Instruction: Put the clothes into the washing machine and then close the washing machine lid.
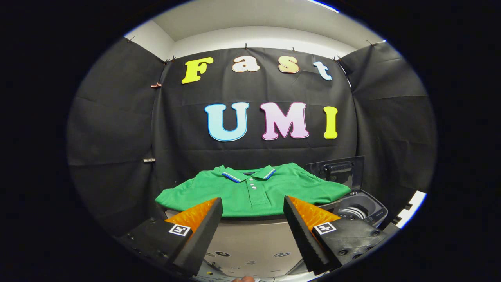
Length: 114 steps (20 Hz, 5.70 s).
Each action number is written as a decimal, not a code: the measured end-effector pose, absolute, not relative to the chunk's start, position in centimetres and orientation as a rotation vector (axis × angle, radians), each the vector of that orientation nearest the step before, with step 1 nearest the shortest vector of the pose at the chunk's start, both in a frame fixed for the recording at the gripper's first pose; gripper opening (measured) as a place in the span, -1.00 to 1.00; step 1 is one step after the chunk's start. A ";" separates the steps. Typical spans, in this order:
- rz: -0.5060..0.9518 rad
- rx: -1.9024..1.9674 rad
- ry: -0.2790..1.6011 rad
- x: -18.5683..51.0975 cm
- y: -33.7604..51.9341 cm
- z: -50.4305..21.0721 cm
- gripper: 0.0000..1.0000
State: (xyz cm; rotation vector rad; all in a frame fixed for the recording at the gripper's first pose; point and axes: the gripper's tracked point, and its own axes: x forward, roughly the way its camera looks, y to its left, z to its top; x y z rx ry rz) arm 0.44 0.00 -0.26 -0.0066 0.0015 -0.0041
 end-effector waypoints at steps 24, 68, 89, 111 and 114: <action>-0.027 -0.012 0.071 12.8 -1.2 5.6 0.96; -0.006 -0.134 0.764 20.9 -3.6 -5.0 -0.89; 0.010 -0.145 0.224 21.0 -8.3 12.8 -0.90; -0.281 -0.167 0.237 21.7 -37.4 14.0 -0.89; -0.309 -0.205 0.292 22.3 -40.1 11.0 -0.90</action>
